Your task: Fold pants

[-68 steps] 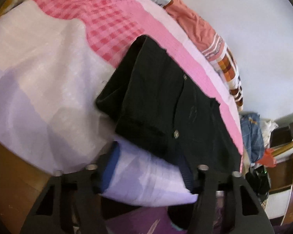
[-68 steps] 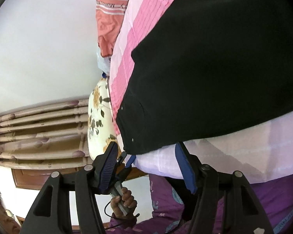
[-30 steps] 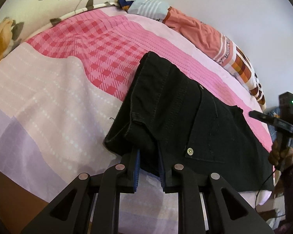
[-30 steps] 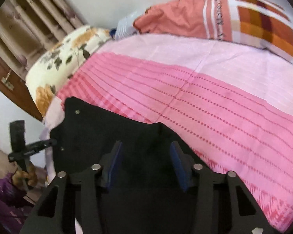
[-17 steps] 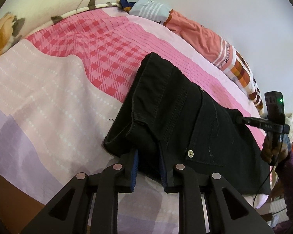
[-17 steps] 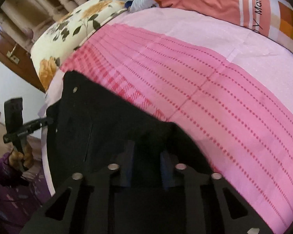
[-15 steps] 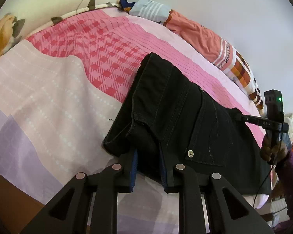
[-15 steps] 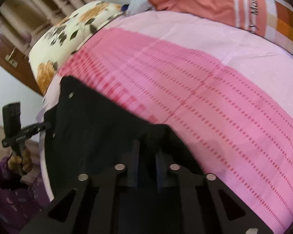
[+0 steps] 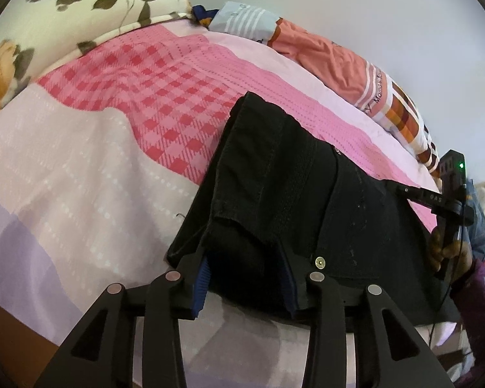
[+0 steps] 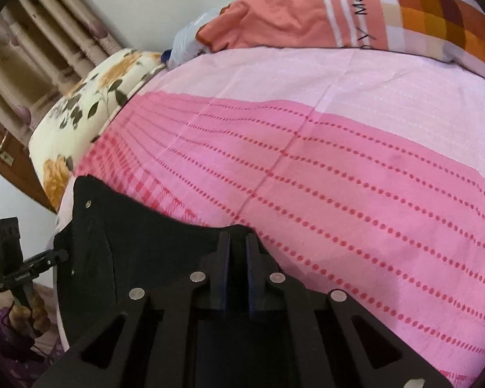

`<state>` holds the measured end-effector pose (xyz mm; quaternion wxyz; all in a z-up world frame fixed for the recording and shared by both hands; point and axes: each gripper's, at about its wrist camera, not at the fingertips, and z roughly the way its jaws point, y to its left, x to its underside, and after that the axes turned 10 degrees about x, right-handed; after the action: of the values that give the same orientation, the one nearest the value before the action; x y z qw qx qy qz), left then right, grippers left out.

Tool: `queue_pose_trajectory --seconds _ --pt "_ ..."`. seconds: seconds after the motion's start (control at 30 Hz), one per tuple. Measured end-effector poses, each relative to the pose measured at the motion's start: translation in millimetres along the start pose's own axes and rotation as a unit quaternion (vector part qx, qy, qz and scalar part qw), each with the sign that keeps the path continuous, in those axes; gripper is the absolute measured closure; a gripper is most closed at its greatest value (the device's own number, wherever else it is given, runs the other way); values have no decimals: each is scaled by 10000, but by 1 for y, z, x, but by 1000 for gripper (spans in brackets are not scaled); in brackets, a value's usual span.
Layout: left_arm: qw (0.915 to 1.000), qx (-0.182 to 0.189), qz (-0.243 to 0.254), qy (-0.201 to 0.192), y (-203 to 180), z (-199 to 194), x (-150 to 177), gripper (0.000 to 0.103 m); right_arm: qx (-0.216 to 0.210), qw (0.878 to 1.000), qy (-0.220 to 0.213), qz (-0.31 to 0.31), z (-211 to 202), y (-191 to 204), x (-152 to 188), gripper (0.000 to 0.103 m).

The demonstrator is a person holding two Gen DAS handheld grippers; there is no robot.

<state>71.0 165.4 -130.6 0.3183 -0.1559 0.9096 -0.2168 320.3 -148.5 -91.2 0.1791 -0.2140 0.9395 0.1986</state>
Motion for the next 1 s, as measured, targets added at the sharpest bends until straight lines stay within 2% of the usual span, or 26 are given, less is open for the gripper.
queue_pose_trajectory --seconds 0.1,0.17,0.23,0.3,0.33,0.37,0.4,0.43,0.5,0.53,0.57,0.6,0.63,0.67,0.73,0.83,0.9,1.0 --pt "10000 4 34 4 0 1 -1 62 58 10000 -44 -61 0 3 1 97" --pt "10000 46 47 26 1 0 -1 62 -382 9986 122 339 4 -15 -1 96" --pt "9999 62 83 59 0 -2 -2 62 -867 9921 269 870 10 -32 -1 96" --pt "9996 -47 233 120 -4 -1 -4 60 -938 9892 302 1082 10 -35 0 96" --pt "9993 -136 315 129 -7 -2 -5 58 -906 9885 272 1178 8 -35 1 92" --pt "9989 -247 391 118 -11 -4 -5 52 -903 9857 171 1412 2 -40 2 79" --pt "9980 -418 476 67 -14 -8 -6 49 -904 9809 46 1721 -4 -48 3 73" --pt "9967 -573 570 -22 -17 -14 -7 48 -983 9708 -129 2182 -12 -63 8 71" --pt "9950 -738 656 -174 -18 -23 -11 39 -1396 9331 -482 3279 -29 -97 23 70" --pt "9945 -783 668 -213 -17 -26 -13 38 -1602 9133 -669 3683 -42 -109 33 70" --pt "9939 -830 686 -254 -18 -30 -16 38 -1677 9085 -781 3748 -53 -111 38 69" --pt "9935 -849 708 -272 -19 -33 -17 38 -1703 9086 -904 3704 -69 -109 45 68" --pt "9932 -858 740 -284 -21 -35 -18 37 -1692 9118 -974 3612 -84 -105 54 60" --pt "9926 -870 789 -298 -24 -37 -19 36 -1686 9143 -991 3548 -96 -102 62 48" --pt "9911 -925 891 -351 -30 -39 -21 34 -1620 9192 -1021 3441 -123 -95 88 40" --pt "9900 -902 1036 -323 -42 -38 -19 32 -1308 9230 -1122 3441 -162 -99 134 40" --pt "9884 -932 1164 -280 -51 -35 -16 31 -877 9240 -1273 3497 -196 -106 174 40" --pt "9856 -968 1368 -230 -66 -30 -12 31 -299 9163 -1474 3712 -241 -120 227 40"
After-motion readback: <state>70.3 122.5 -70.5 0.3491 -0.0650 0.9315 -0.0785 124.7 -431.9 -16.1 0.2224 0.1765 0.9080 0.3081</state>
